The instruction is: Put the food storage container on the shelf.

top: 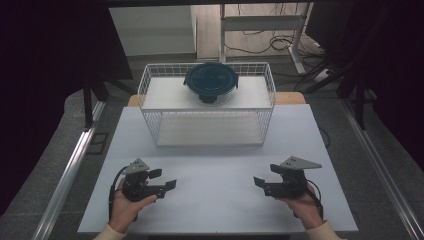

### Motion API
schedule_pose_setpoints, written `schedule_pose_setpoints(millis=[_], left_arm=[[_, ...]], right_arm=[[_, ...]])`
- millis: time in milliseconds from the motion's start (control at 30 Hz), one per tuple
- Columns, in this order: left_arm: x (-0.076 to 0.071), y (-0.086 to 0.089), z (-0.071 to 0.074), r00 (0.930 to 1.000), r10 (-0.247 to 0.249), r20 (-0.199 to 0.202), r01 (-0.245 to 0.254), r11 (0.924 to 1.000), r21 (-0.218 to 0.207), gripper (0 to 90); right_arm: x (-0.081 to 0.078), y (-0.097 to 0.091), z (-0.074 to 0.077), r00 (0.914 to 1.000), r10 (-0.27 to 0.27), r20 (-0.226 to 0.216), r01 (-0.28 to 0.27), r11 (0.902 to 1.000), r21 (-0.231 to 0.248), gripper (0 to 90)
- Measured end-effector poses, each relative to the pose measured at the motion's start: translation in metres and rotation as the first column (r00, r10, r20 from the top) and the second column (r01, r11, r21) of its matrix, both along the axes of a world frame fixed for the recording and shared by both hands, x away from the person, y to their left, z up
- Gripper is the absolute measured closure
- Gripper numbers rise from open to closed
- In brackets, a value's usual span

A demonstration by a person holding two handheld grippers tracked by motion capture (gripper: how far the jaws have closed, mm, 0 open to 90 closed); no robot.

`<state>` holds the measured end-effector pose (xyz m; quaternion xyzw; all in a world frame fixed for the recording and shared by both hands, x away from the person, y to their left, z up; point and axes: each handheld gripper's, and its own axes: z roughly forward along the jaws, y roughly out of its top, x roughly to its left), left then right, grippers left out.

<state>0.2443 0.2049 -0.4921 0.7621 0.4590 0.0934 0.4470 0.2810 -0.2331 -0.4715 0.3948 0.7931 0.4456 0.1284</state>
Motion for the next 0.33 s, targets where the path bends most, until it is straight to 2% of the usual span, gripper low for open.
schedule_pose_setpoints(millis=[133,333], left_arm=[[-0.0007,0.0021,0.0004,0.9998,0.010,0.018,-0.010,0.9999,-0.002,23.9],[0.0011,0.0027,-0.0055,0.9999,0.008,0.006,-0.008,0.9999,0.007,23.8]], right_arm=[[0.0002,0.0031,0.0023,0.9997,0.004,0.022,-0.005,0.9999,0.011,19.8],[-0.0003,-0.0013,0.0022,0.9992,-0.011,0.037,0.011,0.9997,0.020,19.6]])
